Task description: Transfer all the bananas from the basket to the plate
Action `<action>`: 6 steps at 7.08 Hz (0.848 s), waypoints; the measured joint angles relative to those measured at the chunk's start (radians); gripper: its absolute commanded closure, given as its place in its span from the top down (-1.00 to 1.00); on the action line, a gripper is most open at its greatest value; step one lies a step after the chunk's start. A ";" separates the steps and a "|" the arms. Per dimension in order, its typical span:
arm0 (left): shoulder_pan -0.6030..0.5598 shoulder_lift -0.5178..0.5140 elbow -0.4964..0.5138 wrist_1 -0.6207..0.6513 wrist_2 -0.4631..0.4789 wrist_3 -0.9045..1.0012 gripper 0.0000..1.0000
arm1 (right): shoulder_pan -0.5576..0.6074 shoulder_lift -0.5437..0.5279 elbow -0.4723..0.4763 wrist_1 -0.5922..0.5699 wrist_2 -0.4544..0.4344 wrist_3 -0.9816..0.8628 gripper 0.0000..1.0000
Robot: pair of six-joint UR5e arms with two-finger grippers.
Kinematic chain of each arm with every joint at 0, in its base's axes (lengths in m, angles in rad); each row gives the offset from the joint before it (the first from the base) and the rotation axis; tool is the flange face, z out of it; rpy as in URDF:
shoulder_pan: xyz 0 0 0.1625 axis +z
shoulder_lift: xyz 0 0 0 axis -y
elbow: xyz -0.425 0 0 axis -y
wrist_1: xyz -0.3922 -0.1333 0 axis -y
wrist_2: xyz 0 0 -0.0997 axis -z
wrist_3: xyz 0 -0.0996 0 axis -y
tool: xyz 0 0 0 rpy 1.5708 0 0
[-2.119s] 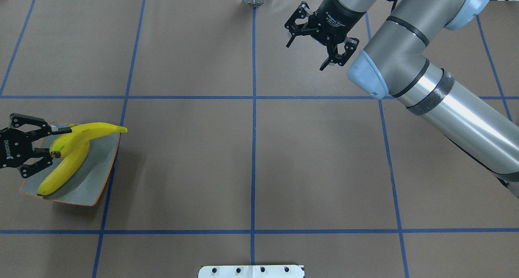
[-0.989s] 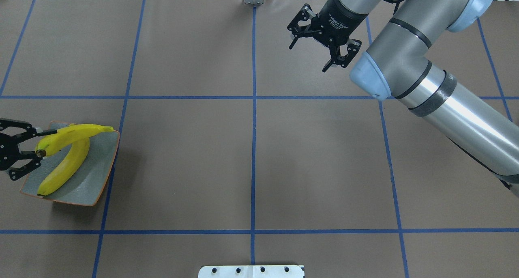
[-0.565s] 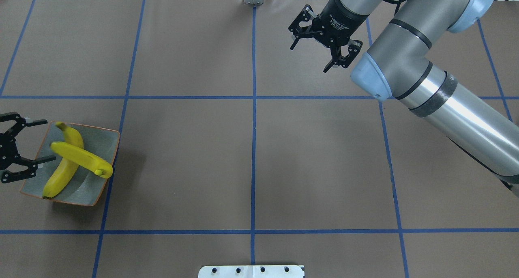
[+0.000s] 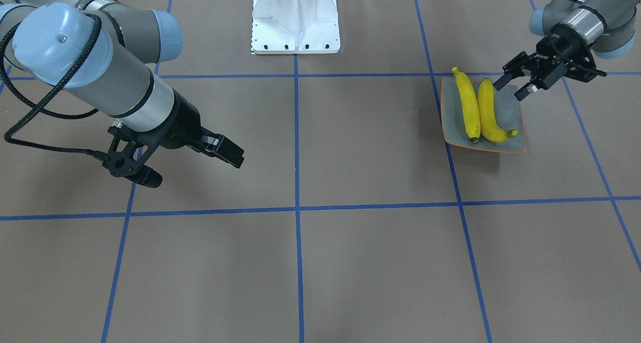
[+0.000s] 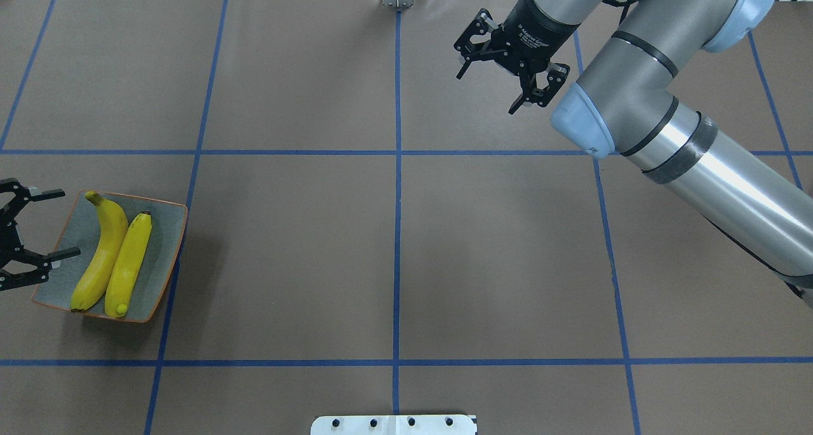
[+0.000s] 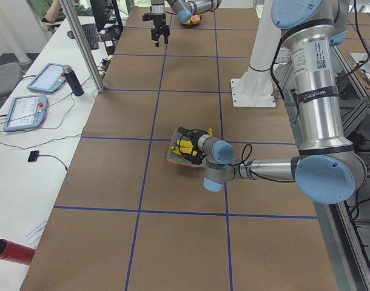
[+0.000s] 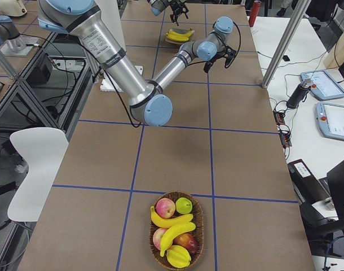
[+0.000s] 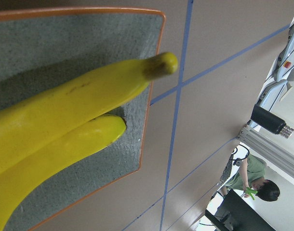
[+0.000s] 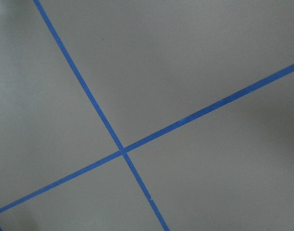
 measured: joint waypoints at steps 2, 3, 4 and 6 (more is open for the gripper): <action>-0.001 -0.023 -0.003 0.010 -0.012 -0.001 1.00 | 0.009 -0.003 0.002 -0.001 -0.001 -0.023 1.00; -0.014 -0.040 -0.007 0.030 -0.031 0.006 1.00 | 0.023 -0.012 0.006 -0.003 0.000 -0.052 1.00; -0.045 -0.066 -0.011 0.077 -0.069 0.051 1.00 | 0.043 -0.029 0.010 -0.004 0.000 -0.097 1.00; -0.172 -0.204 -0.020 0.309 -0.255 0.302 1.00 | 0.098 -0.083 0.011 -0.007 0.001 -0.234 1.00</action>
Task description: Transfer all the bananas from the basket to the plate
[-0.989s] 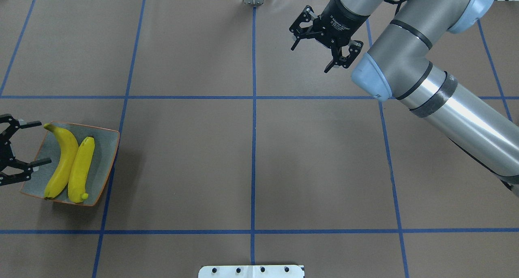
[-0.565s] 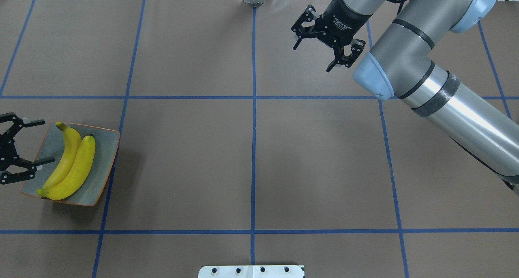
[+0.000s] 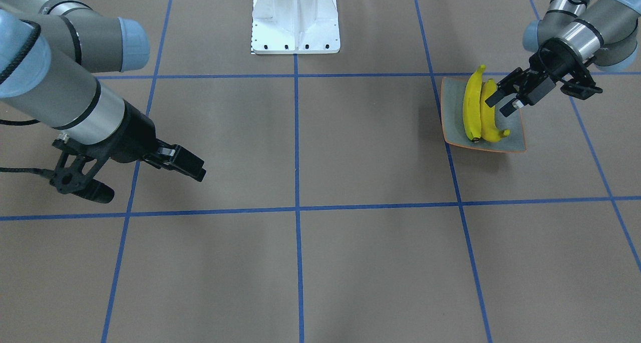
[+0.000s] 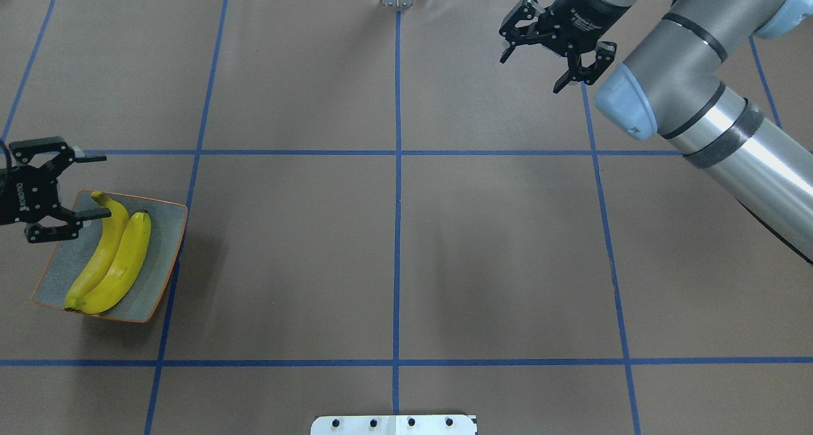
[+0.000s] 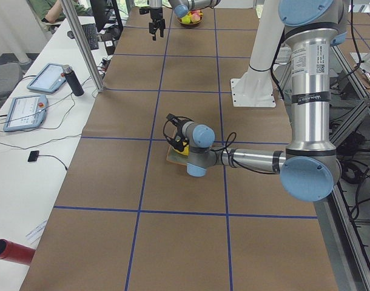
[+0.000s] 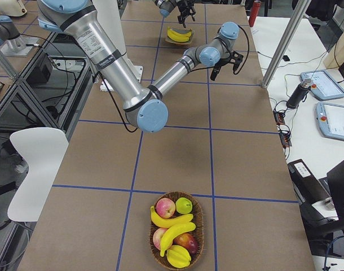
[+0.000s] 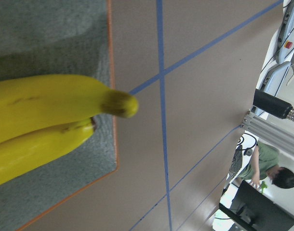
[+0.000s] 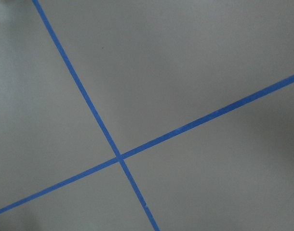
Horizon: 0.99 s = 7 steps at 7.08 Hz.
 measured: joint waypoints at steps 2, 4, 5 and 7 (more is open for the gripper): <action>-0.112 -0.110 -0.019 0.277 -0.134 0.391 1.00 | 0.067 -0.078 -0.001 -0.003 0.000 -0.181 1.00; -0.138 -0.175 -0.053 0.511 -0.165 0.665 1.00 | 0.156 -0.197 -0.002 -0.005 -0.001 -0.464 1.00; -0.149 -0.225 -0.068 0.609 -0.189 0.719 1.00 | 0.212 -0.274 -0.003 -0.005 -0.012 -0.653 1.00; -0.166 -0.289 -0.076 0.701 -0.228 0.746 1.00 | 0.321 -0.432 -0.014 -0.021 -0.100 -1.064 1.00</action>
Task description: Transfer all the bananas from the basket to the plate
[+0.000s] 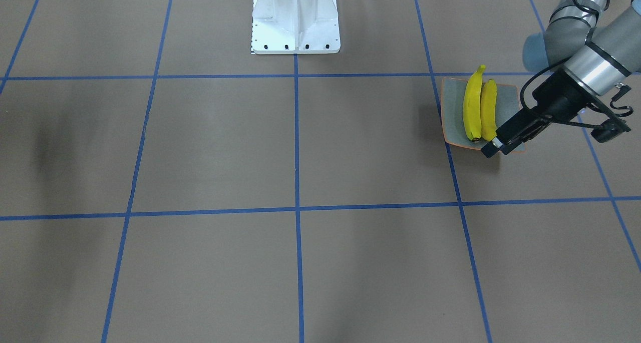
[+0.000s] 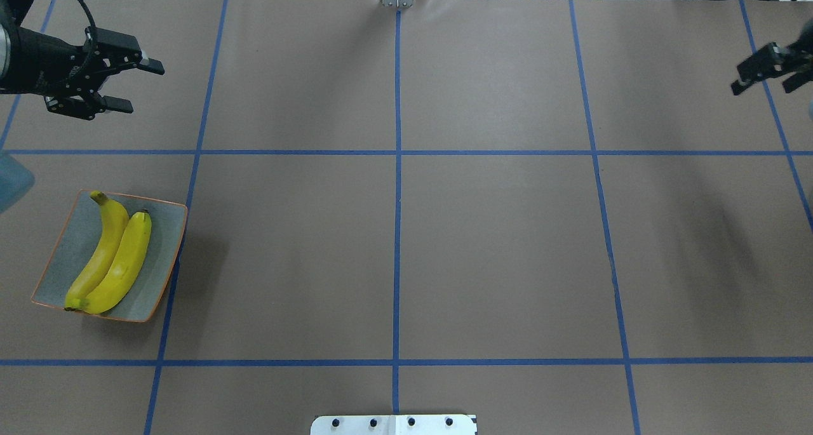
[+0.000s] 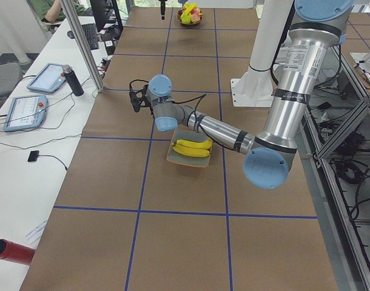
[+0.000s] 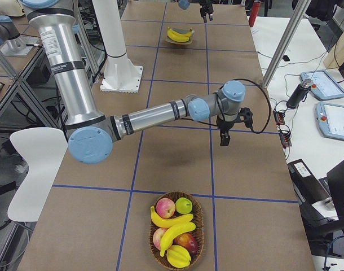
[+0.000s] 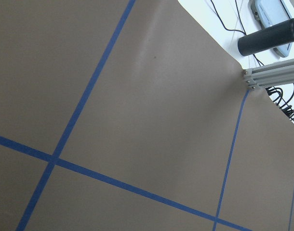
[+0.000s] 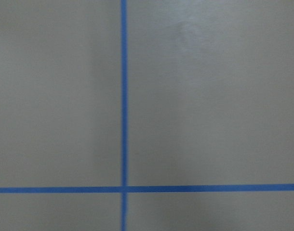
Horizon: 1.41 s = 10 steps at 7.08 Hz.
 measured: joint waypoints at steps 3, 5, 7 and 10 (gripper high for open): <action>0.003 -0.028 0.002 0.015 -0.002 0.002 1.00 | 0.180 -0.099 -0.076 -0.094 -0.142 -0.559 1.00; 0.006 -0.038 0.007 0.016 0.000 0.000 1.00 | 0.259 -0.127 -0.157 -0.106 -0.224 -0.797 0.96; 0.007 -0.050 0.008 0.016 0.001 0.000 1.00 | 0.272 -0.185 -0.218 -0.080 -0.254 -0.854 0.97; 0.017 -0.060 0.012 0.016 0.002 -0.002 1.00 | 0.272 -0.233 -0.291 -0.006 -0.257 -0.864 0.95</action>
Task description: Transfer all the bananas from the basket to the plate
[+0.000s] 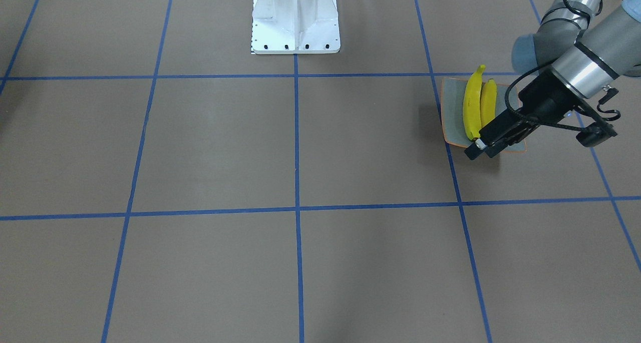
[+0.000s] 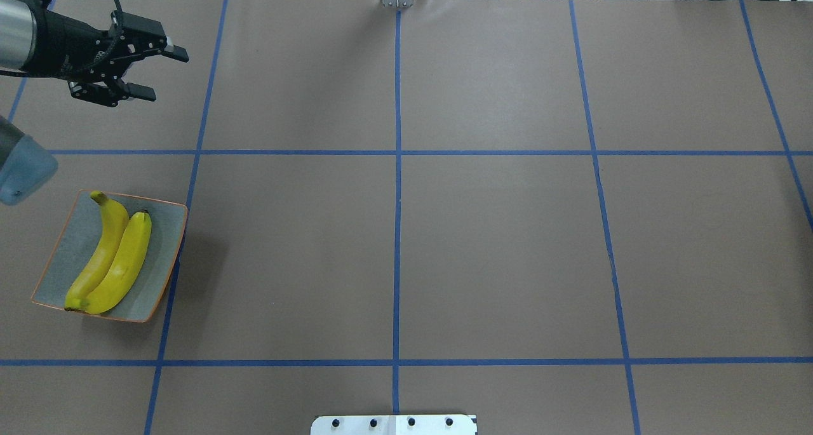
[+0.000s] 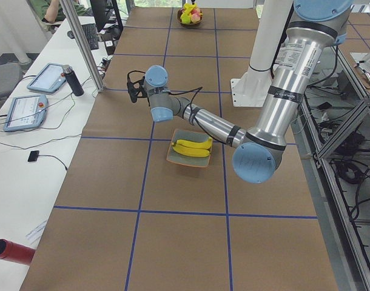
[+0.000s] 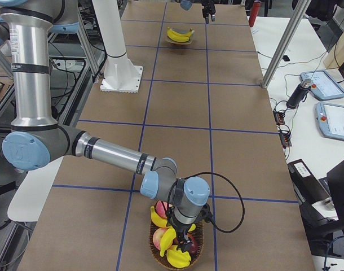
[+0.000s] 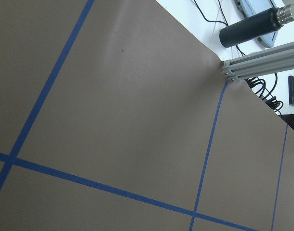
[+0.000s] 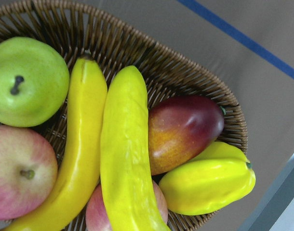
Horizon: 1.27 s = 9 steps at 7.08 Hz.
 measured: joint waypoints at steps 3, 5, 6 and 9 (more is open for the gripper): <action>0.005 -0.001 0.008 -0.001 0.001 0.001 1.00 | -0.016 -0.011 -0.019 0.007 0.007 -0.008 0.75; 0.007 -0.001 0.011 -0.002 0.001 0.002 1.00 | -0.037 -0.011 -0.020 0.007 0.010 -0.005 0.58; 0.008 0.000 0.011 -0.003 0.001 0.002 1.00 | -0.044 -0.011 -0.021 0.008 0.010 -0.004 0.46; 0.010 0.002 0.014 -0.007 0.001 0.003 1.00 | -0.057 -0.011 -0.026 0.010 0.009 -0.005 -0.92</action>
